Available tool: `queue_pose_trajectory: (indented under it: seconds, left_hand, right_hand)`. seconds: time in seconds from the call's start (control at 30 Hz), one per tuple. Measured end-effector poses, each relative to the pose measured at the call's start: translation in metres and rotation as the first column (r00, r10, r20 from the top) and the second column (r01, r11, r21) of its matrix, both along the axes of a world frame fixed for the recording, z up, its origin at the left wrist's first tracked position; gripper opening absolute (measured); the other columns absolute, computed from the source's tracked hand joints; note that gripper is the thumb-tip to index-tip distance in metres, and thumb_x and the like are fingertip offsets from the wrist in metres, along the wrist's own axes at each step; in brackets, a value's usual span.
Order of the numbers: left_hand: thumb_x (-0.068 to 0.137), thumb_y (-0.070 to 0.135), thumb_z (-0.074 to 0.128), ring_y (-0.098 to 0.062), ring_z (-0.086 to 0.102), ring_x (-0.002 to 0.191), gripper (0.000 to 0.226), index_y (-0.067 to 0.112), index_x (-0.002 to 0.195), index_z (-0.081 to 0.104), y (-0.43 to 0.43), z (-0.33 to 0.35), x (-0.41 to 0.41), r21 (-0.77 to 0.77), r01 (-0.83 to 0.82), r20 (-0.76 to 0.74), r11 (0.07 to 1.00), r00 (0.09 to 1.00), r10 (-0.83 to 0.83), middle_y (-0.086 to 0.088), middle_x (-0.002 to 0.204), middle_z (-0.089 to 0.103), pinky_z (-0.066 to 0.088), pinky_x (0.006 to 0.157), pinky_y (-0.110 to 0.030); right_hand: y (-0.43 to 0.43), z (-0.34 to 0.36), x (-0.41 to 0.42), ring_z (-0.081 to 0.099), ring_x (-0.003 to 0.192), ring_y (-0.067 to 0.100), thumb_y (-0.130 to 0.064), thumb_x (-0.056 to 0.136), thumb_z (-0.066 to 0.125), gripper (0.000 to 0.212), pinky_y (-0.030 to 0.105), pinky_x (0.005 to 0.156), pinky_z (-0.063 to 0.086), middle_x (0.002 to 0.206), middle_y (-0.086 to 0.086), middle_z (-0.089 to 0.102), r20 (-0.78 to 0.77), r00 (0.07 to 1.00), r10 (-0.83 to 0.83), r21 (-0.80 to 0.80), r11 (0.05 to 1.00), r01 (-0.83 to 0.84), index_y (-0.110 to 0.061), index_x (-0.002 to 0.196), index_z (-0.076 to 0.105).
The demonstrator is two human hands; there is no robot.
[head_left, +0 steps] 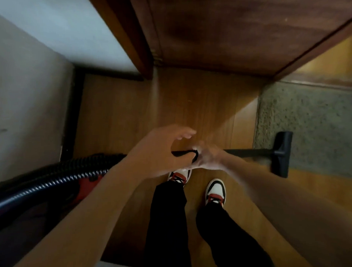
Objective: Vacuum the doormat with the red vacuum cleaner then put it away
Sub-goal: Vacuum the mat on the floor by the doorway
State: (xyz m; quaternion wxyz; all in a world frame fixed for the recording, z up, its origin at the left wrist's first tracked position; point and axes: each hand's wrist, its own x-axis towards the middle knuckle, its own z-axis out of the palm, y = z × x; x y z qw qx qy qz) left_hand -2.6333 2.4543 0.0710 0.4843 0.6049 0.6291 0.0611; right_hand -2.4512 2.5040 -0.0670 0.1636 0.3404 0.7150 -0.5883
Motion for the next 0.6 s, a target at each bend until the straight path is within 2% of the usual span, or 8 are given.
queue_pose_trajectory:
  seconds: [0.03, 0.13, 0.2, 0.27, 0.33, 0.4, 0.47, 0.6]
  left_hand:
    - [0.081, 0.051, 0.059, 0.006, 0.051, 0.121, 0.058, 0.037, 0.138, 0.050, -0.008, 0.012, -0.001, 0.087, -0.118, 0.072, 0.989, 0.991, 0.112, 0.026, 0.130, 0.056, 0.043, 0.104, -0.025]
    - [0.082, 0.036, 0.065, -0.006, 0.057, 0.124, 0.050, 0.027, 0.131, 0.058, -0.038, 0.036, -0.004, 0.192, -0.439, 0.287, 0.878, 0.880, 0.377, 0.015, 0.126, 0.064, 0.047, 0.104, -0.032]
    - [0.084, 0.029, 0.066, -0.012, 0.063, 0.119, 0.043, 0.022, 0.126, 0.062, -0.064, 0.041, -0.006, 0.191, -0.597, 0.377, 0.779, 0.778, 0.503, 0.009, 0.120, 0.069, 0.052, 0.101, -0.035]
    - [0.085, 0.029, 0.066, -0.016, 0.068, 0.110, 0.036, 0.022, 0.120, 0.064, -0.090, 0.041, -0.010, 0.164, -0.717, 0.423, 0.677, 0.671, 0.609, 0.007, 0.111, 0.072, 0.055, 0.094, -0.032]
    - [0.086, 0.030, 0.066, -0.017, 0.071, 0.103, 0.030, 0.024, 0.115, 0.065, -0.115, 0.039, -0.014, 0.122, -0.797, 0.433, 0.591, 0.579, 0.691, 0.005, 0.106, 0.074, 0.057, 0.089, -0.029]
    - [0.085, 0.036, 0.065, -0.019, 0.071, 0.102, 0.028, 0.029, 0.112, 0.065, -0.137, 0.037, -0.019, 0.082, -0.854, 0.429, 0.514, 0.496, 0.755, 0.004, 0.105, 0.074, 0.056, 0.086, -0.027]
    - [0.083, 0.041, 0.063, -0.020, 0.071, 0.101, 0.030, 0.029, 0.110, 0.066, -0.158, 0.032, -0.025, 0.053, -0.896, 0.413, 0.440, 0.421, 0.808, 0.003, 0.104, 0.075, 0.055, 0.087, -0.031]
    - [0.082, 0.042, 0.067, -0.017, 0.071, 0.098, 0.035, 0.022, 0.111, 0.067, -0.197, 0.011, -0.043, -0.003, -0.954, 0.380, 0.300, 0.276, 0.883, 0.003, 0.100, 0.075, 0.055, 0.088, -0.038]
  right_hand:
    - [0.002, 0.005, -0.007, 0.064, 0.083, 0.014, -0.039, 0.076, 0.087, 0.022, 0.039, 0.079, 0.054, 0.089, -0.006, 0.070, -0.024, 1.000, -0.018, -0.017, 1.000, 0.018, -0.031, 0.091, 0.073]
    - [0.006, 0.023, -0.030, 0.060, 0.072, 0.004, -0.039, 0.074, 0.086, 0.019, 0.029, 0.069, 0.046, 0.075, -0.018, 0.066, -0.143, 0.988, -0.050, -0.010, 0.999, 0.049, -0.047, 0.076, 0.068]
    - [0.009, 0.038, -0.049, 0.061, 0.069, 0.008, -0.032, 0.076, 0.088, 0.016, 0.026, 0.066, 0.042, 0.079, -0.008, 0.071, -0.170, 0.985, -0.037, 0.021, 0.999, 0.042, -0.031, 0.085, 0.074]
    - [0.009, 0.052, -0.068, 0.064, 0.079, 0.019, -0.028, 0.077, 0.089, 0.028, 0.026, 0.066, 0.041, 0.090, 0.013, 0.074, -0.204, 0.979, -0.013, 0.044, 0.999, 0.023, -0.009, 0.094, 0.076]
    - [0.007, 0.063, -0.087, 0.067, 0.084, 0.021, -0.029, 0.077, 0.089, 0.030, 0.025, 0.067, 0.043, 0.091, 0.014, 0.075, -0.258, 0.966, 0.008, 0.056, 0.998, 0.007, -0.009, 0.094, 0.076]
    - [0.003, 0.075, -0.106, 0.067, 0.076, 0.009, -0.030, 0.076, 0.090, 0.020, 0.018, 0.066, 0.045, 0.079, -0.003, 0.073, -0.282, 0.959, 0.011, 0.066, 0.998, 0.008, -0.020, 0.085, 0.075]
    - [-0.004, 0.086, -0.129, 0.062, 0.068, -0.001, -0.030, 0.076, 0.090, 0.025, 0.013, 0.064, 0.045, 0.066, -0.017, 0.064, -0.325, 0.945, 0.048, 0.097, 0.995, -0.017, -0.034, 0.074, 0.066]
    - [-0.021, 0.104, -0.180, 0.054, 0.059, 0.001, -0.027, 0.076, 0.091, 0.035, 0.017, 0.058, 0.042, 0.060, -0.017, 0.052, -0.408, 0.913, 0.023, 0.098, 0.995, 0.018, -0.035, 0.064, 0.059]
